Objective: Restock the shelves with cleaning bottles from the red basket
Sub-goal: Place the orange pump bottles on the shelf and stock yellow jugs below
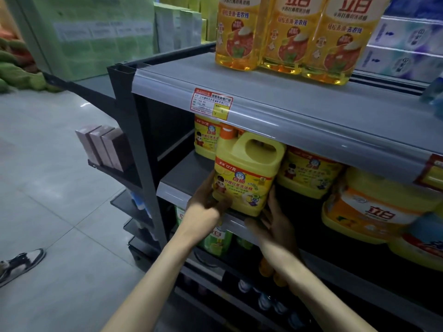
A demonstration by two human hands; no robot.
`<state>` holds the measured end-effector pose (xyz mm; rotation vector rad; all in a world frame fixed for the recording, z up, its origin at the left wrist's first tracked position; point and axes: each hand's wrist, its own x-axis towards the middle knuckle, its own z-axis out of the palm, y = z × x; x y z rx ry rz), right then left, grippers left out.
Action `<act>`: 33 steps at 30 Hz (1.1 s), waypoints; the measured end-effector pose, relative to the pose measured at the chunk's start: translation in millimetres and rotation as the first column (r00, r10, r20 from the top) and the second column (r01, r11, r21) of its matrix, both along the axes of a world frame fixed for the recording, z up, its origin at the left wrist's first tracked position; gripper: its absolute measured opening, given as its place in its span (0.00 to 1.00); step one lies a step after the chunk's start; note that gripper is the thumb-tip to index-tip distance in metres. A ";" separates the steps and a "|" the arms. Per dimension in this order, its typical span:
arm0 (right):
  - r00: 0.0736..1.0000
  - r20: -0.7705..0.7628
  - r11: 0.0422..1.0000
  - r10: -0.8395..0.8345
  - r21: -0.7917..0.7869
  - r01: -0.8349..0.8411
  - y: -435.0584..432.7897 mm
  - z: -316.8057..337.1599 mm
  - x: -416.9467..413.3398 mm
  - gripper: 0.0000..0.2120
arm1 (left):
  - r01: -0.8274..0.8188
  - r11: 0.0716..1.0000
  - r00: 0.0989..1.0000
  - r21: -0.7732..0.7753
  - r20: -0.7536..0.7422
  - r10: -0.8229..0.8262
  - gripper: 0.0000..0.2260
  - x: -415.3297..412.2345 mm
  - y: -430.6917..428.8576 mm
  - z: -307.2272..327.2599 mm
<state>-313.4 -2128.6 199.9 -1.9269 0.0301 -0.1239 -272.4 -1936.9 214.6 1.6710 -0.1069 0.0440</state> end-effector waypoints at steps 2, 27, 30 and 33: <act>1.000 -0.014 1.000 -0.009 -0.019 0.009 7.5 3.1 8.5 0.50 | -0.003 1.000 1.000 0.022 -0.010 0.003 0.34 5.8 4.1 3.6; 0.989 -0.137 0.991 0.053 -0.113 -0.069 99.9 30.2 103.2 0.58 | -0.083 0.996 0.996 -0.019 -0.014 0.082 0.36 104.0 60.4 18.4; 0.989 -0.138 0.990 0.052 -0.122 -0.069 102.4 30.3 109.5 0.58 | -0.081 0.996 0.997 0.023 0.005 0.081 0.37 108.4 65.1 15.2; 0.991 -0.130 0.991 0.041 -0.124 -0.057 104.3 31.2 115.5 0.59 | -0.107 0.992 0.994 0.063 0.024 0.105 0.36 109.9 70.6 13.8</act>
